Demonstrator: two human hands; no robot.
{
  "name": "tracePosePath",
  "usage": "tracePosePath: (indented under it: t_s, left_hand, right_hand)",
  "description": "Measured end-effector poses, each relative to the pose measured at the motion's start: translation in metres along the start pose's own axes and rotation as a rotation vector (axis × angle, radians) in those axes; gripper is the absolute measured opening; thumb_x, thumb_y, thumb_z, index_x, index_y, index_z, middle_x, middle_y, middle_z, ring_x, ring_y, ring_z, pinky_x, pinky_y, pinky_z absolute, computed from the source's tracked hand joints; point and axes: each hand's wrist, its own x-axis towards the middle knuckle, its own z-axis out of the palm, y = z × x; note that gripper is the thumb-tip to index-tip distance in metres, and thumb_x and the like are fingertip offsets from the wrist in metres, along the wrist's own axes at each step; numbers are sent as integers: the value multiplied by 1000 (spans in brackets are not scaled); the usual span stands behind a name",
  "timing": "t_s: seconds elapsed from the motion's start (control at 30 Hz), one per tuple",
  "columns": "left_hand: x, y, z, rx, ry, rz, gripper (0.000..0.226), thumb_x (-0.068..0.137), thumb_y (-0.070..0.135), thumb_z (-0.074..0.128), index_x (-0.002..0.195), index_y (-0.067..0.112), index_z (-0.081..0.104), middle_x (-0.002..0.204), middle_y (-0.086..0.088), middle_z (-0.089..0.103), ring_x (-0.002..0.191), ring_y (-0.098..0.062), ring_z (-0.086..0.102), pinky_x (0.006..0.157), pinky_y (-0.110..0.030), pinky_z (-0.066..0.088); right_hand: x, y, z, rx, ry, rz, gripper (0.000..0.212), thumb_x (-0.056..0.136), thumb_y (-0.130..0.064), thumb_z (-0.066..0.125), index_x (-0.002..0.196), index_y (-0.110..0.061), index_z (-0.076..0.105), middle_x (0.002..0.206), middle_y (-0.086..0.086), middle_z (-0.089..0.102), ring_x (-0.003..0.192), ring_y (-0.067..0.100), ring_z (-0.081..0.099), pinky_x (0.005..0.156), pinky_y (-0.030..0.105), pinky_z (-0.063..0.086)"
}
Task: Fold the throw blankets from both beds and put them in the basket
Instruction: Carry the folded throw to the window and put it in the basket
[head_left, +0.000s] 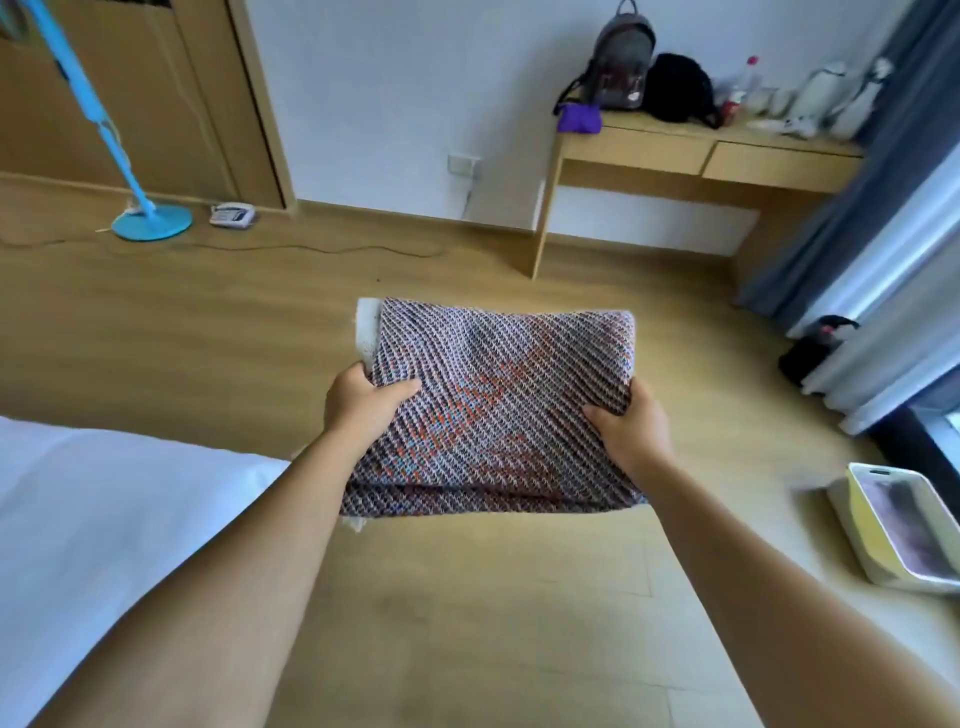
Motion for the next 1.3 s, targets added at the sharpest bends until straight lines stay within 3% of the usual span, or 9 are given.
tracePosePath:
  t_s: [0.3,0.6,0.77,0.9,1.03,1.2,1.3]
  left_hand:
    - [-23,99,259,64,-380,145,23,70,31,77,71,28,55,82,7,63,78,-19,62,77,-29,49]
    - [6,173,468,164,-657,236,22,72,31,76,78,24,56,87,4,63,82,-22,62,77,-30,47]
    - [20,224,579,247,-811,303,28,72,33,76,88,21,56,90,3,63,82,-20,60,75,-30,46]
    - [19,255,663,300,-887,357,33,71,34,75,93,18,56,93,1,62,84,-21,59,77,-31,45]
    - [12,279,755,338,-944,368,39,68,34,77,98,15,60,99,-4,66,90,-26,62,85,-36,49]
    - [-3,310,866,383,-992,380,39,69,34,77,98,15,59,103,-6,67,93,-27,62,87,-39,49]
    - [-12,328,927,395,-1032,361,36,69,33,77,96,18,58,103,-5,67,93,-27,62,90,-41,49]
  right_hand:
    - [42,137,-195,43,324,229,45,82,-15,68,124,-12,51,120,8,63,108,25,57,86,28,40]
    - [118,231,-285,57,550,431,43,79,-16,70,119,-14,54,118,8,64,108,27,59,95,40,46]
    - [160,268,-335,73,681,542,44,80,-18,68,121,-16,54,119,6,64,107,25,59,91,36,45]
    - [191,301,-374,80,761,606,42,80,-20,68,120,-15,53,118,7,63,107,26,58,92,39,47]
    - [228,350,-419,118,821,652,38,79,-20,67,116,-18,55,115,4,64,103,23,58,82,30,42]
    - [275,411,-481,162,851,722,45,79,-21,67,121,-18,53,118,3,63,108,25,58,92,39,46]
    - [299,441,-518,183,857,751,41,80,-21,67,118,-17,53,116,3,63,107,25,58,91,37,45]
